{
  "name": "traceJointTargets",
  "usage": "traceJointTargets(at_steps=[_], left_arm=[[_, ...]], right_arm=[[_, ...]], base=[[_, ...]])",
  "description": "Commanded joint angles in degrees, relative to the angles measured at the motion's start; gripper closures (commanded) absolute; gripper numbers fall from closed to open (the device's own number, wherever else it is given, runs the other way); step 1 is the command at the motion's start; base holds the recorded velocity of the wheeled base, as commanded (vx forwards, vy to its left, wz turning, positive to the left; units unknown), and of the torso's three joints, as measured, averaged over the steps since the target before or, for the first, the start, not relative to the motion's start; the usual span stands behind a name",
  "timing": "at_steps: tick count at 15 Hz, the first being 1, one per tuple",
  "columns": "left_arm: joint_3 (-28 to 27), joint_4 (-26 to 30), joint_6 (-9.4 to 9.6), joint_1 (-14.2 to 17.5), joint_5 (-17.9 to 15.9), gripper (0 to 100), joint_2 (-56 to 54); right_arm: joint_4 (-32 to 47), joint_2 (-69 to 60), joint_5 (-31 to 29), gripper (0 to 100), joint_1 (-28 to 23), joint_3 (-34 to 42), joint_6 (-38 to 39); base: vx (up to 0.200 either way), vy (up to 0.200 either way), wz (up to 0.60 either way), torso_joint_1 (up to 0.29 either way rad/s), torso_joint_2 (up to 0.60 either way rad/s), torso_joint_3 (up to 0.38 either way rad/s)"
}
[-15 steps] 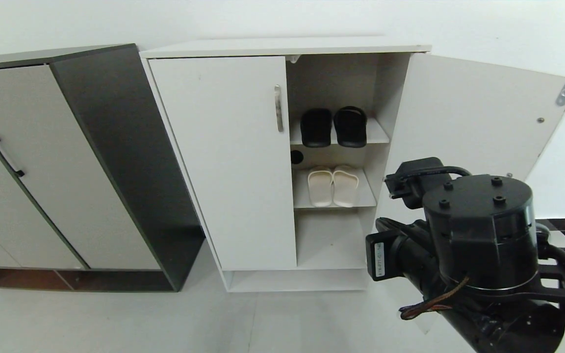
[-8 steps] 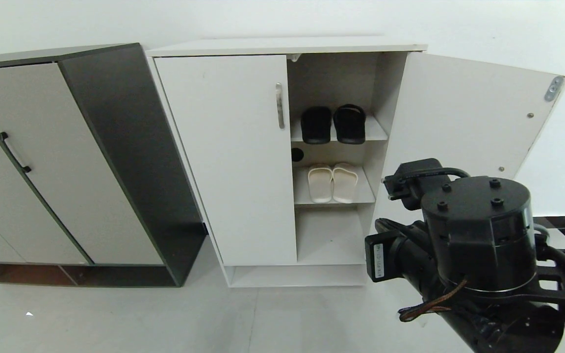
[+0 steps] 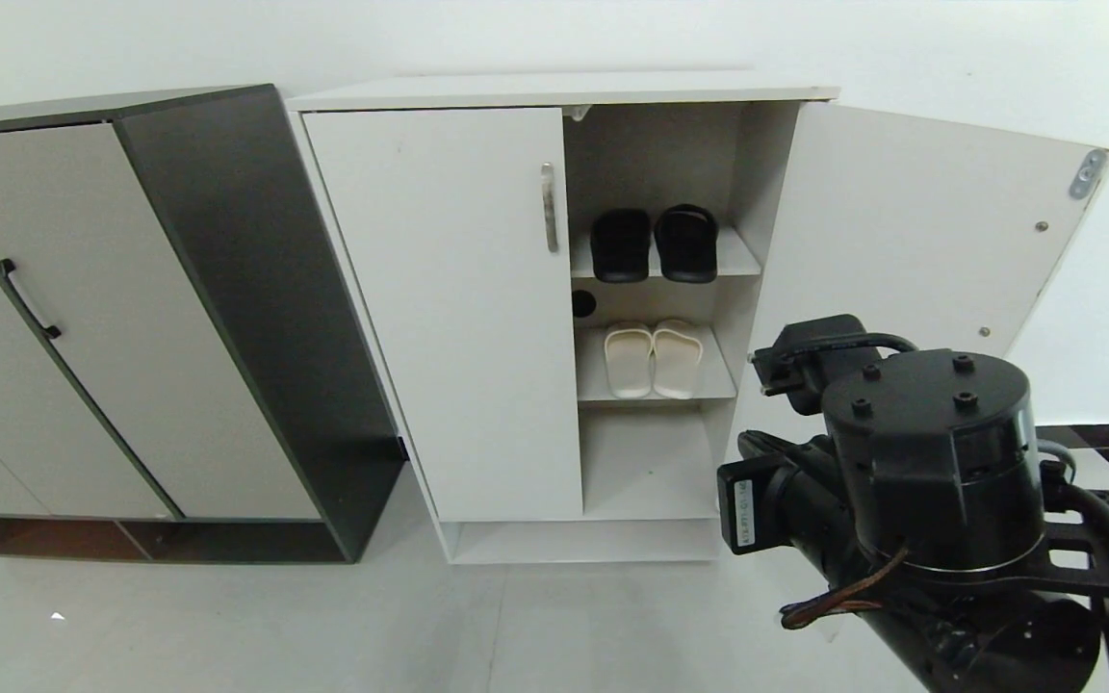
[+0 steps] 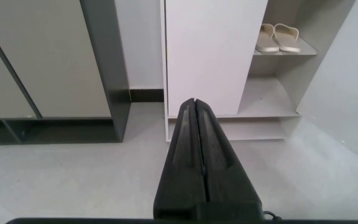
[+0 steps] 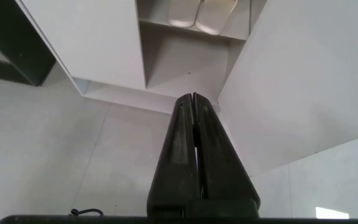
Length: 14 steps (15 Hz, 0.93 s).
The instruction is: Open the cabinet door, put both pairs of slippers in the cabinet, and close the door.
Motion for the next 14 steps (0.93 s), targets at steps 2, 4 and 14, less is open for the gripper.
traceJointTargets(at_steps=[2,4,14], left_arm=[[0.0,-0.01,-0.01,0.0,0.01,100,0.0],[0.0,-0.01,-0.01,0.0,0.01,100,0.09],[0.0,-0.01,-0.01,0.0,0.01,100,0.0]], right_arm=[[-0.02,0.14,0.7,100,-0.24,0.0,-0.01],[-0.02,0.14,0.88,100,-0.33,0.0,-0.01],[-0.02,0.05,0.96,100,-0.77,0.0,-0.01]], base=[[0.0,0.0,0.0,-0.001,-0.1,-0.101],[0.0,0.0,0.0,0.014,-0.2,-0.322],[0.0,0.0,0.0,0.089,-0.47,-0.349]])
